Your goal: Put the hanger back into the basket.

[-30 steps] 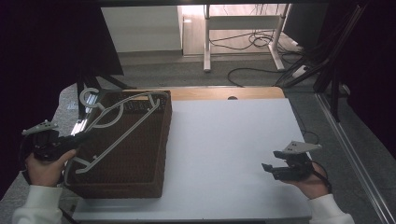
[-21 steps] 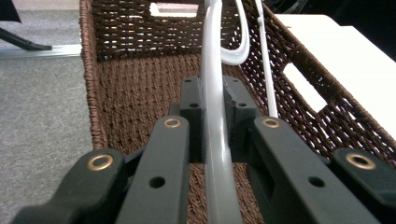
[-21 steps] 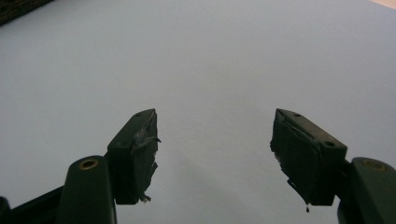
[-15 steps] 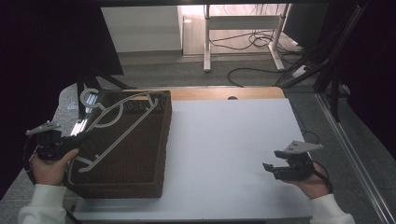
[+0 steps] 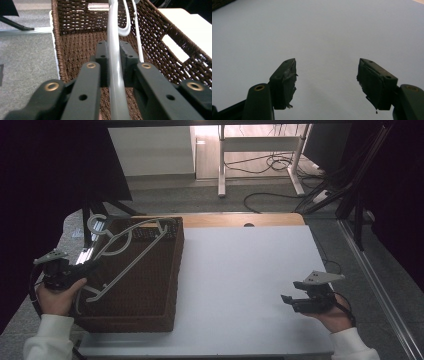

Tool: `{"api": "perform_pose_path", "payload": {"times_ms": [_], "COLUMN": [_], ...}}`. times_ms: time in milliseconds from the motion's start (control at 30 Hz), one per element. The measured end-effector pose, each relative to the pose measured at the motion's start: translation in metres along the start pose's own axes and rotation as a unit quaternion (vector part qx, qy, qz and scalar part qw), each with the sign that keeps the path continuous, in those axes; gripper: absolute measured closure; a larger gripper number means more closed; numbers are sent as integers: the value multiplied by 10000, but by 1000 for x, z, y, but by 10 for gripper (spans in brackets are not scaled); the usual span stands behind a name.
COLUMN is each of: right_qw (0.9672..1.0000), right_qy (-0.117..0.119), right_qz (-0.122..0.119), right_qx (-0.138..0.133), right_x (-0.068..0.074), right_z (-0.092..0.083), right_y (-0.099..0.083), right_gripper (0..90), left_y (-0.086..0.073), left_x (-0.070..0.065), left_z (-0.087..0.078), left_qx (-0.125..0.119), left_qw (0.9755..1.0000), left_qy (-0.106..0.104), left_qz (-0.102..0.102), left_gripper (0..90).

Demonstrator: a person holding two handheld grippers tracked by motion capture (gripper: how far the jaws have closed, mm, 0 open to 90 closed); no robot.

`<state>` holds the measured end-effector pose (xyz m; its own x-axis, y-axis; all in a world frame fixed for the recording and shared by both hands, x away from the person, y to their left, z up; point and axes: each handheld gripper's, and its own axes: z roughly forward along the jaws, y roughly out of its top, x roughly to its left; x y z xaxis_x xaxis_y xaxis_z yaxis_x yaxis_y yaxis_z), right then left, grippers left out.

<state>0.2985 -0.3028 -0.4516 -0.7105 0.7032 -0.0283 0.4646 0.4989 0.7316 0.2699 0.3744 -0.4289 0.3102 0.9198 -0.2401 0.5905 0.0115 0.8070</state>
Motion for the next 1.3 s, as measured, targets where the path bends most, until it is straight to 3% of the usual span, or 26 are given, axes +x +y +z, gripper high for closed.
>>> {"api": "perform_pose_path", "payload": {"times_ms": [67,133,233,567,600,867,1133,1300], "right_qw": [10000,10000,10000,10000,10000,10000,9998,9998], "right_qy": [8,6,6,-6,-12,-39,-84,-97], "right_qz": [5,6,0,-6,-18,-8,-58,-70], "right_qx": [-4,-5,-9,-29,-44,-87,-156,-163], "right_x": [0,0,0,0,0,1,3,4], "right_z": [0,-1,-1,-1,-1,-2,-2,-1], "right_y": [0,0,0,1,1,2,4,4], "right_gripper": [322,322,322,322,320,316,311,306], "left_y": [0,1,1,1,0,-7,-13,-17], "left_x": [-3,-5,-10,-31,-36,-61,-87,-101], "left_z": [2,4,3,3,4,14,21,27], "left_qx": [85,164,203,299,313,418,411,491], "left_qw": [9998,9998,9997,9980,9973,9942,9929,9913], "left_qy": [169,96,20,-481,-605,-918,-1056,-1117], "left_qz": [46,58,136,267,266,376,374,483], "left_gripper": [527,385,307,283,282,287,284,287]}}
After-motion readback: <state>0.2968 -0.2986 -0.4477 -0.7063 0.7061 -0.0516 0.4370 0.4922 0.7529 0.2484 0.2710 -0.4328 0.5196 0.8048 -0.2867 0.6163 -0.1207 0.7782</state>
